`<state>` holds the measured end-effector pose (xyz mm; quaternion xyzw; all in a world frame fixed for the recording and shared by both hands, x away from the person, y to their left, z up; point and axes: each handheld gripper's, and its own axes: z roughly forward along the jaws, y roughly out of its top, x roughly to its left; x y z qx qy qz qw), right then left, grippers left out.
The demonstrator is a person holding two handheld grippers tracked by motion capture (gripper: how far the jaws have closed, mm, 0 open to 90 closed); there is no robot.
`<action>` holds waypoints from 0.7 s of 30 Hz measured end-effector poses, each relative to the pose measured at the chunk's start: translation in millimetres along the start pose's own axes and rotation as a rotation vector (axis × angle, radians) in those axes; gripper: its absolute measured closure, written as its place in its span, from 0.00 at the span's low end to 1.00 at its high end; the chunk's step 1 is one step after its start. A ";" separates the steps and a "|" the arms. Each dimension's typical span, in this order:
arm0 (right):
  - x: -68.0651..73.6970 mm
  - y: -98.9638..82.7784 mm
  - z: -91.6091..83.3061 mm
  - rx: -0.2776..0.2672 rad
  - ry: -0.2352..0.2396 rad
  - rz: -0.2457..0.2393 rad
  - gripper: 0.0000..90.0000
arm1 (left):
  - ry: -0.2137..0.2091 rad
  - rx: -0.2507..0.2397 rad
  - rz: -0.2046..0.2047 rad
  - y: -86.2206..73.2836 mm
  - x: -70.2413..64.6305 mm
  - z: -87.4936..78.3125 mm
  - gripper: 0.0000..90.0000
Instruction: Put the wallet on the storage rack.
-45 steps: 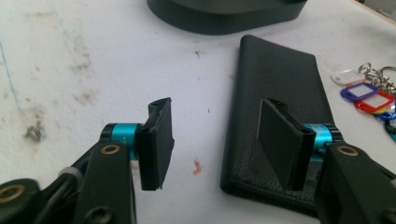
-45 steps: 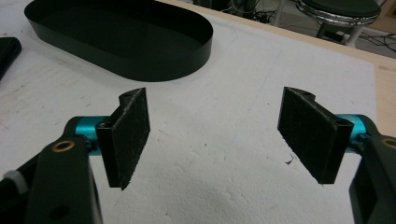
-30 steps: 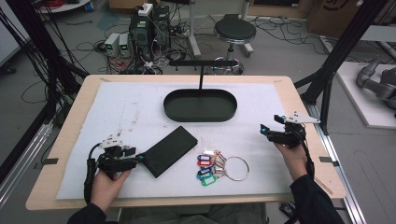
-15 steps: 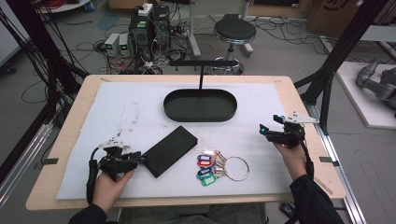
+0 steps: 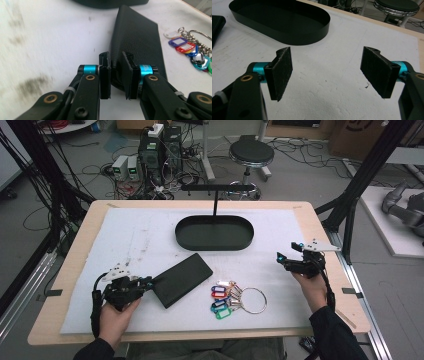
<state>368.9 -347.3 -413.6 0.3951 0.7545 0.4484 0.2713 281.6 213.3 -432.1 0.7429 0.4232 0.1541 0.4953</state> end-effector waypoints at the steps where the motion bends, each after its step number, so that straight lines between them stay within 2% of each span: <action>1: 0.0 0.0 0.0 0.000 0.000 0.000 0.29 | 0.000 0.000 0.000 0.0 0.0 0.0 0.87; 2: 0.3 0.2 -0.8 -0.002 -0.001 0.000 0.29 | 0.004 -0.028 0.054 4.5 -3.2 -1.8 0.88; 3: 0.7 0.3 -1.1 -0.003 0.000 0.003 0.29 | 0.004 -0.028 0.054 4.5 -3.2 -1.8 0.88; 4: 0.6 0.6 -1.6 -0.012 0.001 -0.006 0.29 | 0.010 -0.053 0.116 9.0 -7.2 -2.8 0.88; 5: 1.4 0.8 -2.0 -0.017 0.001 -0.003 0.29 | 0.010 -0.053 0.116 9.0 -7.2 -2.8 0.88; 6: 2.1 1.4 -2.8 -0.023 0.004 -0.012 0.29 | 0.008 -0.076 0.186 12.3 -10.7 -3.0 0.88; 7: 2.9 1.8 -3.0 -0.029 0.007 -0.012 0.29 | 0.008 -0.076 0.186 12.3 -10.7 -3.0 0.88; 8: 4.1 2.5 -3.2 -0.035 0.014 -0.012 0.29 | -0.003 -0.101 0.242 14.8 -13.3 -3.1 0.89; 9: 4.5 3.1 -3.3 -0.039 0.017 -0.012 0.29 | -0.003 -0.101 0.242 14.8 -13.3 -3.1 0.89; 10: 6.0 4.4 -3.3 -0.048 0.030 -0.004 0.29 | -0.011 -0.121 0.291 16.9 -16.4 -3.0 0.89; 11: 7.0 5.2 -3.2 -0.056 0.037 -0.001 0.29 | -0.011 -0.121 0.291 16.9 -16.4 -3.0 0.89; 12: 9.0 6.7 -3.3 -0.066 0.049 0.004 0.29 | -0.021 -0.141 0.338 18.4 -19.8 -3.3 0.89; 13: 10.3 7.6 -2.9 -0.072 0.056 0.001 0.29 | -0.024 -0.152 0.366 19.3 -21.9 -3.9 0.89; 16: 17.1 11.5 -0.2 -0.094 0.093 0.004 0.29 | -0.035 -0.179 0.410 20.6 -25.8 -4.9 0.89; 17: 18.7 12.5 0.6 -0.100 0.101 0.004 0.29 | -0.035 -0.179 0.410 20.6 -25.8 -4.9 0.89; 18: 21.5 14.4 2.3 -0.108 0.115 0.004 0.29 | -0.044 -0.196 0.434 21.3 -27.6 -5.4 0.89; 19: 21.5 14.4 2.3 -0.108 0.115 0.004 0.29 | -0.044 -0.196 0.434 21.3 -27.6 -5.4 0.89; 20: 26.7 17.6 5.7 -0.120 0.151 0.008 0.29 | -0.053 -0.207 0.451 21.7 -28.7 -6.1 0.89; 21: 28.8 18.9 7.3 -0.124 0.164 0.006 0.29 | -0.053 -0.207 0.451 21.7 -28.7 -6.1 0.89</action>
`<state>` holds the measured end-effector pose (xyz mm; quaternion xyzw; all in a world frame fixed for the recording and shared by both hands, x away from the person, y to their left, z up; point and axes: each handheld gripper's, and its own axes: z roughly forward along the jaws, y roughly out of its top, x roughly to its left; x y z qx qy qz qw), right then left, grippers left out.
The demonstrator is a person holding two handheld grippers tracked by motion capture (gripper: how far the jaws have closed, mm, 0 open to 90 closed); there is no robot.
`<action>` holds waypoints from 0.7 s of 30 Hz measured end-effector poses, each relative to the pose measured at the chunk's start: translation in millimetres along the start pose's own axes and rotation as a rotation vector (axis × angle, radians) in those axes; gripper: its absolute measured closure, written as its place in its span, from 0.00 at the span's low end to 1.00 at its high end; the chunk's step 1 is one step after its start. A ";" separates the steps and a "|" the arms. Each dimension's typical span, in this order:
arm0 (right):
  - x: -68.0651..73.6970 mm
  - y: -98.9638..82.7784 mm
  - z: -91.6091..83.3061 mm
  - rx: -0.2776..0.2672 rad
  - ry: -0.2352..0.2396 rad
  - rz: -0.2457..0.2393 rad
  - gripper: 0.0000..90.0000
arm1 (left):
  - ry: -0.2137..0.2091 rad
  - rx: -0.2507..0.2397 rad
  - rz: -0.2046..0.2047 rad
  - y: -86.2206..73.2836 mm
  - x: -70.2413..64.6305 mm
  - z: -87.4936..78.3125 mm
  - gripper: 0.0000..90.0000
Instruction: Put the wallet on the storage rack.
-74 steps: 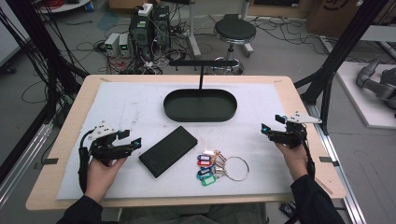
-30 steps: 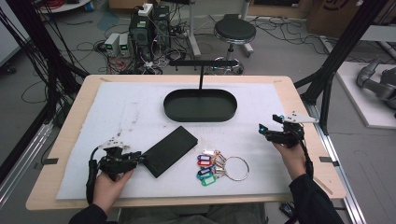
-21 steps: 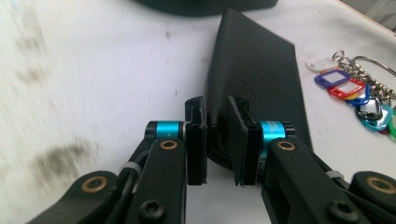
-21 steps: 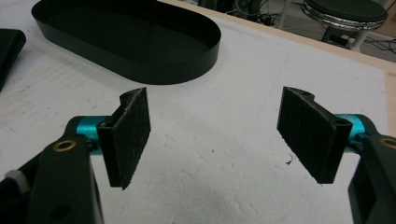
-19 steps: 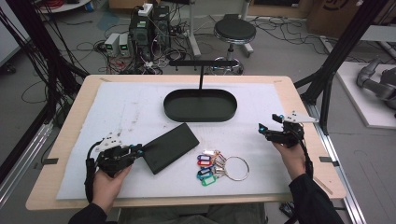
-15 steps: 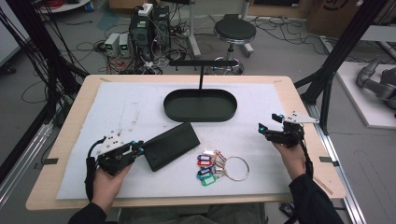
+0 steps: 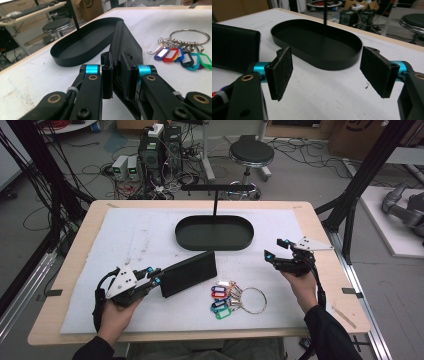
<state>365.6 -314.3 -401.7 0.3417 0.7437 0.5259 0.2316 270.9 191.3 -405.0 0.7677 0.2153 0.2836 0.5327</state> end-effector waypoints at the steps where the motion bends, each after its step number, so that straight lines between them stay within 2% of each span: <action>1: 3.7 1.6 3.8 -0.003 0.017 -0.005 0.29 | -0.014 -0.014 0.010 0.4 -0.5 -0.5 0.89; 5: 16.8 7.2 19.2 0.003 0.089 -0.032 0.29 | -0.031 -0.021 0.031 1.0 -0.6 -1.2 0.89; 6: 16.8 7.2 19.2 0.003 0.089 -0.032 0.29 | -0.035 -0.022 0.035 1.0 -0.5 -1.4 0.89; 7: 25.5 9.5 26.3 0.003 0.113 -0.061 0.32 | -0.042 -0.025 0.036 0.3 -0.2 -1.6 0.89; 8: 25.5 9.5 26.3 0.003 0.113 -0.061 0.32 | -0.042 -0.025 0.036 0.3 -0.2 -1.6 0.89; 9: 32.3 11.8 33.6 0.007 0.142 -0.082 0.33 | -0.052 -0.025 0.044 -0.6 0.7 -2.1 0.89; 10: 32.3 11.8 33.6 0.007 0.142 -0.082 0.33 | -0.052 -0.025 0.044 -0.6 0.7 -2.1 0.89; 11: 37.3 13.8 42.2 0.010 0.185 -0.087 0.33 | -0.059 -0.024 0.053 -1.2 1.3 -2.5 0.89; 13: 42.1 16.1 51.3 0.030 0.222 -0.090 0.33 | -0.065 -0.027 0.053 -2.1 1.4 -2.9 0.89; 14: 42.1 16.1 51.3 0.030 0.222 -0.090 0.33 | -0.065 -0.027 0.053 -2.1 1.4 -2.9 0.89; 15: 46.7 18.1 60.3 0.044 0.261 -0.095 0.33 | -0.074 -0.026 0.058 -2.7 1.7 -3.4 0.89; 18: 54.2 20.9 73.0 0.070 0.318 -0.115 0.33 | -0.084 -0.026 0.067 -3.4 2.2 -3.9 0.89; 20: 56.4 21.6 76.4 0.078 0.333 -0.121 0.33 | -0.088 -0.030 0.065 -4.0 1.8 -4.1 0.89; 21: 63.8 23.2 87.6 0.098 0.394 -0.141 0.33 | -0.095 -0.030 0.070 -4.4 1.8 -4.6 0.89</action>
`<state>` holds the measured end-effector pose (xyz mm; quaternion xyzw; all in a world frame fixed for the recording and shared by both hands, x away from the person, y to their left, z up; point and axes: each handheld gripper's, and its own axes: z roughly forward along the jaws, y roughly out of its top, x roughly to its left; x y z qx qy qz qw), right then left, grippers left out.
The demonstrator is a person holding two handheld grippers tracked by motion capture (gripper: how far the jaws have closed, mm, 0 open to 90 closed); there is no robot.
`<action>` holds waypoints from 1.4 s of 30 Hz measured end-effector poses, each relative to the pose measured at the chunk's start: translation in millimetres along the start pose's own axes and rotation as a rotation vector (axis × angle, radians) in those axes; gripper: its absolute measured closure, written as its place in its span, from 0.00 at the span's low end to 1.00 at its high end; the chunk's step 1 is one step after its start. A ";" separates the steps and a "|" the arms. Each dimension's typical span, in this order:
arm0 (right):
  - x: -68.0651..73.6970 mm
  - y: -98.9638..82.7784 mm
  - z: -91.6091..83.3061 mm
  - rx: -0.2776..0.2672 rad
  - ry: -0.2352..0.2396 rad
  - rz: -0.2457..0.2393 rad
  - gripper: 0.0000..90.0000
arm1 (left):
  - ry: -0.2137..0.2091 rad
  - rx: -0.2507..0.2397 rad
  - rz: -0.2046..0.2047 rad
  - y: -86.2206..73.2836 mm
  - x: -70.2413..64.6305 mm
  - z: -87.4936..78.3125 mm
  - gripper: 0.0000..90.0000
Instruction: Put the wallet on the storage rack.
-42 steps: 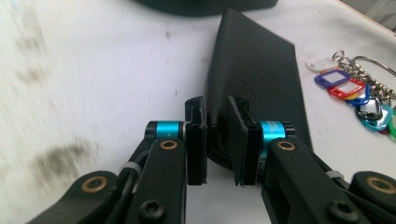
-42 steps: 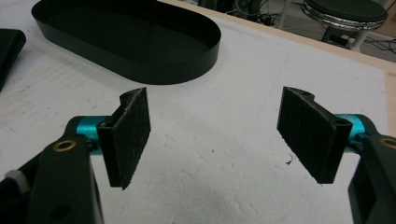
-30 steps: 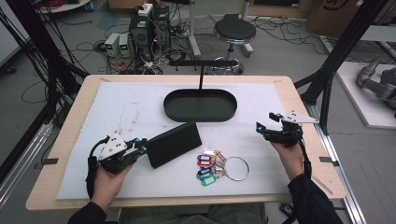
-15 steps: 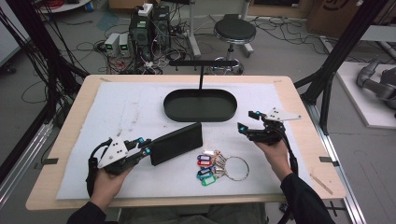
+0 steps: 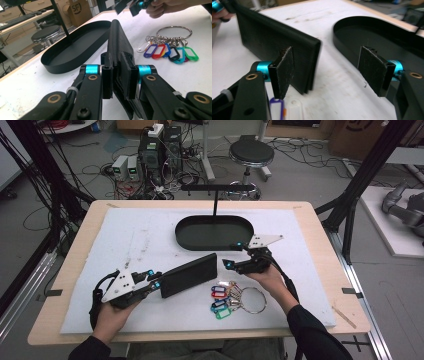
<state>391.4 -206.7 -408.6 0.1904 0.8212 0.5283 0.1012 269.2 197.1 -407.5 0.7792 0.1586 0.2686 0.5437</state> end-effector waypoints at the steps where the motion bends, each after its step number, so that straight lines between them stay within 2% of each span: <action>1: 0.0 0.0 0.0 0.000 0.000 0.000 0.33 | 0.000 0.000 0.000 0.0 0.0 0.0 0.89; 2: 2.2 2.3 10.2 0.024 0.017 -0.029 0.33 | -0.005 0.000 0.004 -0.6 -0.1 -0.4 0.89; 4: 3.1 3.5 18.9 0.039 0.035 -0.047 0.34 | -0.011 -0.003 0.005 -0.8 -0.5 -0.6 0.89; 8: 3.4 4.0 29.2 0.038 0.085 -0.062 0.38 | -0.028 -0.010 0.014 -1.1 -1.0 -1.4 0.89; 10: 3.6 3.9 30.5 0.039 0.093 -0.067 0.39 | -0.033 -0.009 0.024 -1.2 -0.9 -1.8 0.89; 11: 4.6 3.2 34.1 0.048 0.128 -0.063 0.40 | -0.035 -0.010 0.023 -1.3 -0.9 -2.0 0.89; 13: 4.9 2.9 36.8 0.062 0.151 -0.062 0.42 | -0.042 -0.012 0.024 -1.6 -0.8 -2.2 0.89; 15: 6.8 3.3 39.9 0.068 0.179 -0.070 0.49 | -0.044 -0.014 0.021 -2.1 -0.7 -2.4 0.89; 16: 9.2 3.8 41.0 0.071 0.195 -0.090 0.54 | -0.044 -0.016 0.017 -2.7 -0.3 -2.3 0.89; 17: 10.9 4.4 41.2 0.076 0.186 -0.104 0.56 | -0.044 -0.016 0.017 -2.7 -0.3 -2.3 0.89; 18: 11.8 5.0 40.5 0.080 0.178 -0.110 0.61 | -0.037 -0.009 0.008 -4.5 1.4 -3.8 0.88; 21: 10.0 5.1 36.9 0.086 0.215 -0.134 0.73 | -0.028 -0.003 -0.010 -6.7 3.5 -5.0 0.85; 24: 13.4 6.7 34.0 0.093 0.234 -0.179 0.80 | 0.003 -0.001 -0.067 -9.6 9.6 -6.5 0.79; 25: 13.4 6.7 34.0 0.093 0.234 -0.179 0.80 | 0.003 -0.001 -0.067 -9.6 9.6 -6.5 0.74; 26: 16.1 8.5 31.5 0.085 0.242 -0.201 0.83 | 0.018 0.005 -0.110 -11.0 12.4 -6.4 0.66; 29: 18.7 10.2 29.7 0.070 0.242 -0.222 0.84 | 0.022 0.011 -0.128 -13.5 15.4 -7.2 0.57; 30: 21.2 11.5 27.8 0.068 0.249 -0.239 0.85 | 0.014 0.020 -0.167 -16.9 19.3 -7.1 0.53; 31: 22.5 12.0 27.2 0.062 0.252 -0.238 0.85 | -0.001 0.023 -0.188 -19.0 20.7 -6.3 0.52; 33: 23.0 12.5 26.4 0.062 0.250 -0.247 0.85 | -0.007 0.032 -0.203 -21.2 21.9 -5.0 0.47; 34: 23.8 13.4 25.3 0.055 0.249 -0.258 0.85 | -0.032 0.046 -0.235 -25.7 23.6 -1.5 0.46; 35: 23.8 13.4 25.3 0.055 0.249 -0.258 0.85 | -0.032 0.046 -0.235 -25.7 23.6 -1.5 0.46; 36: 24.6 14.1 24.5 0.046 0.250 -0.256 0.86 | -0.064 0.062 -0.257 -30.4 24.6 3.8 0.46; 41: 24.5 14.5 22.4 0.042 0.253 -0.253 0.86 | -0.102 0.082 -0.267 -31.9 25.5 16.5 0.48; 42: 25.1 15.2 20.7 0.039 0.254 -0.252 0.86 | -0.128 0.083 -0.265 -31.1 25.2 21.9 0.52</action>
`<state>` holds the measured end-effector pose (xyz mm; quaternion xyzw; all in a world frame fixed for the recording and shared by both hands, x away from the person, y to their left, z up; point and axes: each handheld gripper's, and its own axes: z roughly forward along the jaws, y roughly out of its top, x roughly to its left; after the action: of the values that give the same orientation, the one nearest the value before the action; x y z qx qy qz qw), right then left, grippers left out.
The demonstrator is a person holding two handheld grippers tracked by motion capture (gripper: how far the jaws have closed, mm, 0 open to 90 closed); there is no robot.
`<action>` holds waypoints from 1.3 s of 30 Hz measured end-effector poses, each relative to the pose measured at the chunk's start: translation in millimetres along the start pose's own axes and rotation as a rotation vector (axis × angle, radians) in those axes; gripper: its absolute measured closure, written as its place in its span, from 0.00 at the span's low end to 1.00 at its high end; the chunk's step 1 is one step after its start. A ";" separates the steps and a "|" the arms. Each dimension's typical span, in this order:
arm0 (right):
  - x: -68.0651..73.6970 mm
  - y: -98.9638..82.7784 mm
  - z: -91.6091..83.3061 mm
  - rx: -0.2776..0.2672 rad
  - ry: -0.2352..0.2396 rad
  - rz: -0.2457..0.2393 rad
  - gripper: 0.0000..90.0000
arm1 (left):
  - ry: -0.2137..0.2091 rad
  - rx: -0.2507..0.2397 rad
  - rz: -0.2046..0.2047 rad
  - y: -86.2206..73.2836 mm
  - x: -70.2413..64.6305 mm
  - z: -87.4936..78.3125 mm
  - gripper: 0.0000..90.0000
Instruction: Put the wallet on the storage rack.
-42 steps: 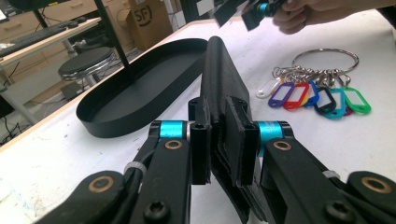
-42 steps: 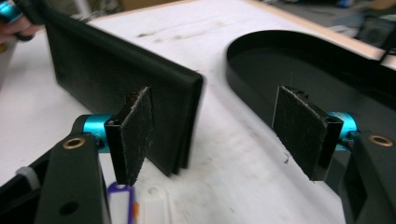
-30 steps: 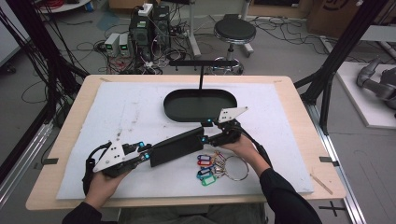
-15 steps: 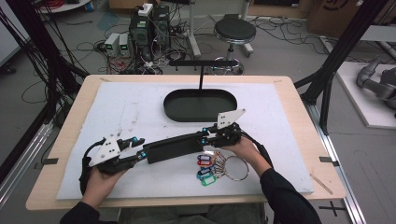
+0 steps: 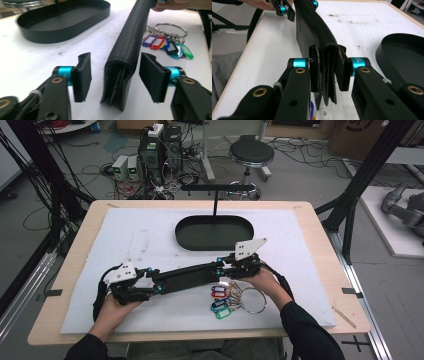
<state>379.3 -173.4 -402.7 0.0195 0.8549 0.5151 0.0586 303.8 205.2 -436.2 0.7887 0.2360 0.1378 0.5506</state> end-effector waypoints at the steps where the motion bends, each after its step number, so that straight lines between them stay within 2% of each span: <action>1: 0.5 0.3 -0.6 -0.004 -0.001 0.001 0.86 | -0.011 0.000 0.015 0.9 -1.0 3.5 0.54; 3: 1.1 0.9 -1.6 -0.010 -0.001 0.000 0.86 | -0.018 0.003 0.027 1.7 -1.8 5.2 0.65; 4: 2.0 1.8 -5.3 -0.012 -0.007 0.001 0.86 | -0.028 -0.010 0.066 5.0 -3.5 6.8 0.70; 7: 1.1 1.9 -10.6 -0.026 -0.014 0.003 0.85 | -0.050 -0.035 0.082 9.3 -4.0 6.0 0.78; 8: 1.3 2.9 -16.7 -0.045 -0.024 0.000 0.85 | -0.053 -0.056 0.113 16.0 -6.8 5.7 0.80; 9: 1.3 2.9 -16.7 -0.045 -0.024 0.000 0.85 | -0.053 -0.056 0.113 16.0 -6.8 5.7 0.80; 10: 2.0 4.2 -23.4 -0.070 -0.038 -0.002 0.84 | -0.067 -0.080 0.131 22.8 -8.9 5.7 0.81; 16: 6.8 8.4 -40.4 -0.129 -0.075 -0.005 0.80 | -0.093 -0.099 0.154 38.8 -10.5 9.1 0.82; 19: 8.6 8.9 -45.7 -0.140 -0.093 0.001 0.75 | -0.098 -0.100 0.165 44.1 -11.7 12.0 0.82; 21: 7.8 8.1 -55.2 -0.164 -0.119 0.006 0.69 | -0.095 -0.098 0.172 47.7 -12.8 14.2 0.82; 22: 7.5 7.1 -60.8 -0.177 -0.145 0.011 0.65 | -0.090 -0.095 0.176 51.6 -13.0 16.3 0.82; 25: 5.6 3.0 -77.0 -0.199 -0.197 0.040 0.61 | -0.087 -0.097 0.180 55.2 -12.5 17.8 0.82; 26: 5.2 0.4 -84.9 -0.204 -0.236 0.055 0.59 | -0.079 -0.097 0.184 60.0 -11.7 19.0 0.82; 27: 5.2 0.4 -84.9 -0.204 -0.236 0.055 0.59 | -0.079 -0.097 0.184 60.0 -11.7 19.0 0.82; 28: 4.0 -5.4 -98.0 -0.207 -0.297 0.091 0.54 | -0.070 -0.094 0.186 65.0 -10.7 20.4 0.82; 30: 2.9 -12.4 -110.0 -0.202 -0.384 0.119 0.52 | -0.064 -0.096 0.184 67.6 -10.3 21.4 0.82; 32: 4.3 -19.9 -120.7 -0.201 -0.455 0.125 0.53 | -0.048 -0.106 0.190 74.5 -8.5 23.9 0.82; 33: 4.3 -19.9 -120.7 -0.201 -0.455 0.125 0.53 | -0.048 -0.106 0.190 74.5 -8.5 23.9 0.82; 34: 5.2 -25.8 -129.2 -0.191 -0.532 0.134 0.53 | -0.033 -0.108 0.189 79.8 -7.6 26.8 0.82; 35: 5.2 -25.8 -129.2 -0.191 -0.532 0.134 0.53 | -0.033 -0.108 0.189 79.8 -7.6 26.8 0.82; 36: 5.0 -27.8 -131.9 -0.189 -0.554 0.141 0.52 | -0.030 -0.106 0.199 83.2 -6.3 28.8 0.82; 37: 4.6 -31.1 -136.1 -0.188 -0.589 0.157 0.51 | -0.025 -0.109 0.199 85.5 -6.0 30.7 0.82; 38: 3.4 -36.1 -141.7 -0.188 -0.647 0.186 0.50 | -0.021 -0.113 0.201 89.7 -5.2 34.6 0.82; 39: 3.4 -36.1 -141.7 -0.188 -0.647 0.186 0.50 | -0.021 -0.113 0.201 89.7 -5.2 34.6 0.82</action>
<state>359.8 -314.5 -369.3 0.2541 0.7354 0.5621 0.2806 335.7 149.4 -364.5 0.7776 0.1420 0.1971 0.5800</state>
